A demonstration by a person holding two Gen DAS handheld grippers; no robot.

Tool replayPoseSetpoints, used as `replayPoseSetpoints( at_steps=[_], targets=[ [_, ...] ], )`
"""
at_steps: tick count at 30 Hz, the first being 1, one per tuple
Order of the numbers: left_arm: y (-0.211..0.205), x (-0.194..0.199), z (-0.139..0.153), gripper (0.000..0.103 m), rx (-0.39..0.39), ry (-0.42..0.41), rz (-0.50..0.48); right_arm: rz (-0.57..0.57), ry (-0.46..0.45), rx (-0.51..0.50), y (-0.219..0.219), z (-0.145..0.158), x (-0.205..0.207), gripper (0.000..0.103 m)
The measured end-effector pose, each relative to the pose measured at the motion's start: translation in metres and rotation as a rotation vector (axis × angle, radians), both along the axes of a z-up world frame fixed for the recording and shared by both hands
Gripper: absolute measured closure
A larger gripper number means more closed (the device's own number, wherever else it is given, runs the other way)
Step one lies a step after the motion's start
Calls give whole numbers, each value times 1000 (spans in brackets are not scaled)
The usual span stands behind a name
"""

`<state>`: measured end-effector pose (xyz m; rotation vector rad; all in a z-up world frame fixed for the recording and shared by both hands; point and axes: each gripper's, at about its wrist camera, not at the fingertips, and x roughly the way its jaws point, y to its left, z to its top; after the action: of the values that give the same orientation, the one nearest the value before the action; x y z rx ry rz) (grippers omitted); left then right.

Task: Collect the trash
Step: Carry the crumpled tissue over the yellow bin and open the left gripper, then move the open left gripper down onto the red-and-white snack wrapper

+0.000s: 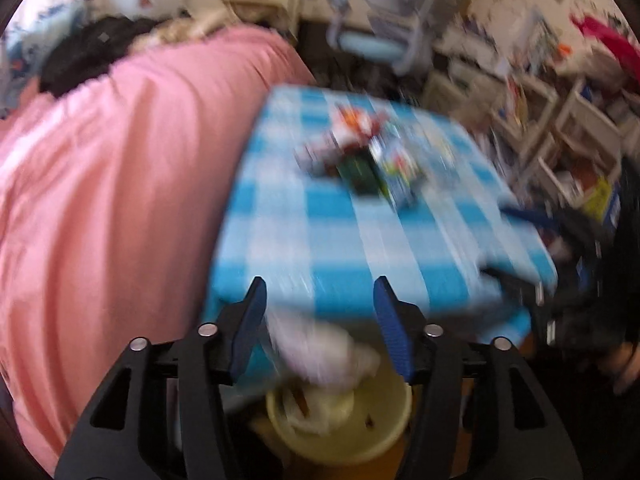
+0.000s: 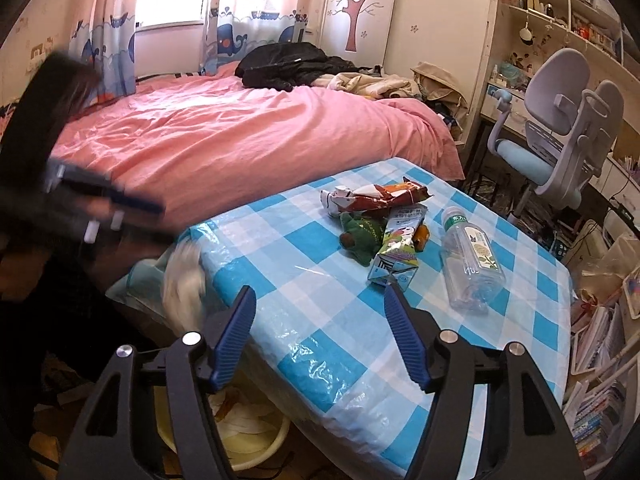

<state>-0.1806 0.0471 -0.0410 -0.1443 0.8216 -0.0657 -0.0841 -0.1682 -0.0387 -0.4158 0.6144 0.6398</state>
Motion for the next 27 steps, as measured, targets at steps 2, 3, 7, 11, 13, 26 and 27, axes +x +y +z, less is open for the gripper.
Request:
replayPoseSetpoints(
  at_steps=[2, 3, 7, 11, 13, 26, 27],
  targets=[
    [10, 16, 11, 46, 4, -45, 48, 13, 4, -19, 5, 0, 2, 37],
    [14, 23, 14, 46, 5, -59, 65, 23, 0, -30, 8, 1, 2, 36],
    [23, 64, 27, 46, 6, -98, 115, 63, -45, -79, 16, 5, 5, 28],
    [11, 110, 42, 45, 29, -126, 129, 12, -7, -19, 9, 2, 24, 28],
    [0, 132, 47, 43, 37, -149, 121, -23, 8, 8, 7, 2, 34, 28],
    [-18, 175, 42, 33, 42, -125, 123, -60, -34, 17, 15, 2, 45, 27],
    [-17, 174, 43, 31, 42, -129, 122, -59, -37, 17, 16, 3, 46, 27]
  ],
)
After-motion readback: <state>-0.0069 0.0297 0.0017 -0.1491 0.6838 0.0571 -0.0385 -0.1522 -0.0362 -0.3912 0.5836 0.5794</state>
